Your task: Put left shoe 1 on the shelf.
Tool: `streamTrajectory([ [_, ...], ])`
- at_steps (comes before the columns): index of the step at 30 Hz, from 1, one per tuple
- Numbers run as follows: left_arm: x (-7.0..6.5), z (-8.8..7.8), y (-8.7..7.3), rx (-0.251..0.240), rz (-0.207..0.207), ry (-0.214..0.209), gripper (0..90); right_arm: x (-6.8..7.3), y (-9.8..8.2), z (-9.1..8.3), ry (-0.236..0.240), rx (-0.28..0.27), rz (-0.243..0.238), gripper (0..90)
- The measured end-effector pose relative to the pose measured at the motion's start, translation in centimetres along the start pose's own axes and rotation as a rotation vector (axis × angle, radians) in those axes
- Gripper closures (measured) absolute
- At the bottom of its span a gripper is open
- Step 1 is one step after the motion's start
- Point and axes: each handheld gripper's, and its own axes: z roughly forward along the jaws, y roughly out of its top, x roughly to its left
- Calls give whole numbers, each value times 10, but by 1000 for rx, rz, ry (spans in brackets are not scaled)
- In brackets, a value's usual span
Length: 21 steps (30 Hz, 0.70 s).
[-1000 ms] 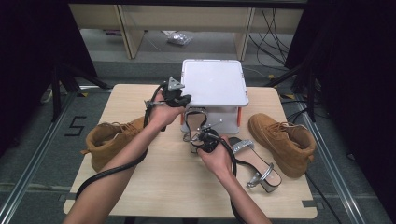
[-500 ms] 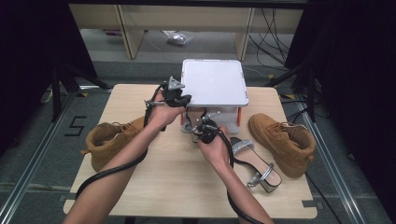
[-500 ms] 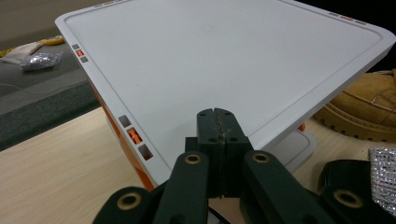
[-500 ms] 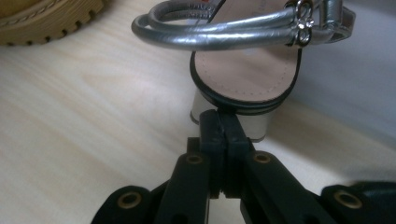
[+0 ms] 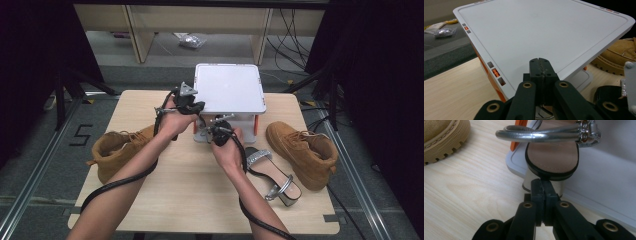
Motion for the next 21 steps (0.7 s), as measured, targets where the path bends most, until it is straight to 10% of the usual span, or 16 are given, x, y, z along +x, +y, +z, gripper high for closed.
streamTrajectory([
  [21, 0, 0, 1, 4, 1, 3, 896, 5, 0, 17, 19, -5, 6, 900],
])
